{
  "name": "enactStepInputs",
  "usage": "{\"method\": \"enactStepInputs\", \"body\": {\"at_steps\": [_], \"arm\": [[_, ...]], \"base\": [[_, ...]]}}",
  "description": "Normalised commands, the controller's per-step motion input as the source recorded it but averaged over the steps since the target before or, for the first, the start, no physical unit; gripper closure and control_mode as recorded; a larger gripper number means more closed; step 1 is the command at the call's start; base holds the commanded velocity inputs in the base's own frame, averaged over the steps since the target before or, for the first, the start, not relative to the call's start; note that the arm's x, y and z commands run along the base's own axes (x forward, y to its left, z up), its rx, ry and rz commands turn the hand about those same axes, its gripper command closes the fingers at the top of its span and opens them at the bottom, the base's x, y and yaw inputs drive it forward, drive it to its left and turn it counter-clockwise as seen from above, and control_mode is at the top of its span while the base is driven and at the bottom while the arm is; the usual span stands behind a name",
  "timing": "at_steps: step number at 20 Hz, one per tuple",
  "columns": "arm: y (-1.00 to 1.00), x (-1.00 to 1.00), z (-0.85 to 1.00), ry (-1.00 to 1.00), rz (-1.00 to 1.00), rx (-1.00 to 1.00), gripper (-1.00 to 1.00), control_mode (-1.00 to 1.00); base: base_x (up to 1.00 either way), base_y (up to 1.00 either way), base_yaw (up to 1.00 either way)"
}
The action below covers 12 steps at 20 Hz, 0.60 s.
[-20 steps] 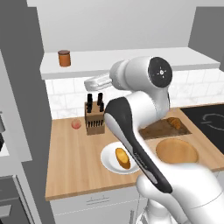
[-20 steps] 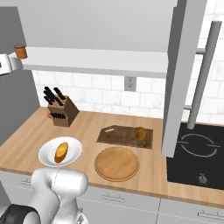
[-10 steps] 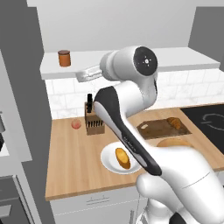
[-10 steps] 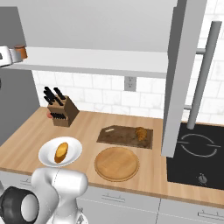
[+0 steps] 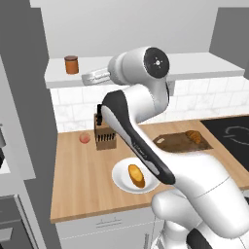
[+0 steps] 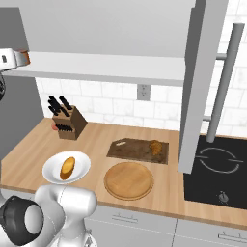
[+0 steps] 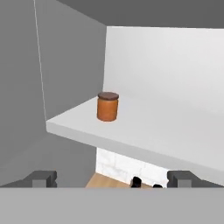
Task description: From the different types of pastries on the counter, select a croissant and place it on the cutting board. Then retrieve a jar of jam from the cabinet and place it alongside the croissant on the cutting board.
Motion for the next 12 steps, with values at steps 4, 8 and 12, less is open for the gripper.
{"method": "enactStepInputs", "body": {"at_steps": [4,8,12], "arm": [[0.08,0.05,0.00,0.00,0.00,0.11,-1.00,-1.00],[0.00,0.01,0.00,0.00,0.00,0.00,-1.00,-1.00],[0.07,0.16,0.00,0.00,0.00,0.00,-1.00,-1.00]], "base": [[0.00,0.00,0.00],[0.00,0.00,0.00],[0.00,0.00,0.00]]}}
